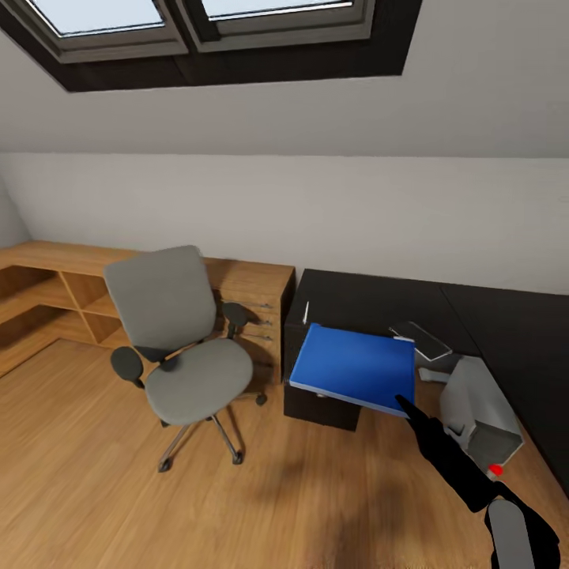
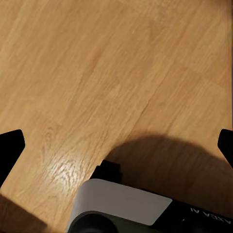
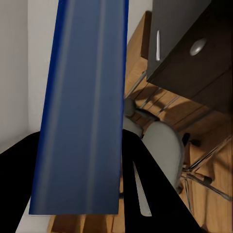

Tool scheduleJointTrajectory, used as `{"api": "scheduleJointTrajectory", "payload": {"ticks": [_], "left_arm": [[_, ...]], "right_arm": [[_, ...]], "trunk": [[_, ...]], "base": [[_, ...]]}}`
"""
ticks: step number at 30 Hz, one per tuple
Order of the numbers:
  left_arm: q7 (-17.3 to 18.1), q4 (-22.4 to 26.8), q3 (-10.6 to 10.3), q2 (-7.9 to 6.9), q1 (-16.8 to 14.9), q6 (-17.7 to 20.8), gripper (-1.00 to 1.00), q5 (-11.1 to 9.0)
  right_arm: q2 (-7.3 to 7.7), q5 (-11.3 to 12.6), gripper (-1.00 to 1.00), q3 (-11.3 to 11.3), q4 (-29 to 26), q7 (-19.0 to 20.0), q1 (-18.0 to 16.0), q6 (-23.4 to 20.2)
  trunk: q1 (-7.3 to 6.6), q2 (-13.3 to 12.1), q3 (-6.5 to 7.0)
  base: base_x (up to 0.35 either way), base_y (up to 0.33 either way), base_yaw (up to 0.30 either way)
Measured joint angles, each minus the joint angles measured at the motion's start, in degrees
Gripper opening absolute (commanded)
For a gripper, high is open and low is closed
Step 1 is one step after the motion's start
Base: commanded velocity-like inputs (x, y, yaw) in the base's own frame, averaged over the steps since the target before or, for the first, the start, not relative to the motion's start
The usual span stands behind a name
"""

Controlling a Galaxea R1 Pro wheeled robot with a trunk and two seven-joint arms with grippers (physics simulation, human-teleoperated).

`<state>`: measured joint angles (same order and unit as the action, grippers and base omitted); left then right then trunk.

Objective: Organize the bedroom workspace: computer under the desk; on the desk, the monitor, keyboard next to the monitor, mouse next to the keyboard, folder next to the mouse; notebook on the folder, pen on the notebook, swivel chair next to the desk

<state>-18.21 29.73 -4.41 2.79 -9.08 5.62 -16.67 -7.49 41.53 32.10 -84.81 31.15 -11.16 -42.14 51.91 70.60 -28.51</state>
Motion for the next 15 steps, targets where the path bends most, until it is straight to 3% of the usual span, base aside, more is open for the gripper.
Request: {"api": "scheduleJointTrajectory", "payload": {"ticks": [6, 12, 15], "left_arm": [[0.0, -0.1, 0.0, 0.00, 0.0, -0.1, 1.00, 0.0], [0.0, -0.1, 0.3, 0.07, 0.0, -5.8, 1.00, 0.1], [-0.1, -0.1, 0.3, 0.08, 0.0, -6.7, 1.00, 0.1]], "right_arm": [[0.00, 0.0, -1.00, 0.0, 0.0, -0.2, 0.0, 0.1], [-0.02, 0.0, -1.00, 0.0, 0.1, -0.2, 0.0, 0.3], [-0.06, -0.1, -1.00, 0.0, 0.1, -0.2, 0.0, 0.7]], "trunk": [[0.00, 0.0, -0.29], [0.00, 0.0, -0.57], [0.00, 0.0, -0.72]], "base": [[0.000, 0.000, -0.227], [0.000, 0.000, -0.227], [0.000, 0.000, -0.227]]}}
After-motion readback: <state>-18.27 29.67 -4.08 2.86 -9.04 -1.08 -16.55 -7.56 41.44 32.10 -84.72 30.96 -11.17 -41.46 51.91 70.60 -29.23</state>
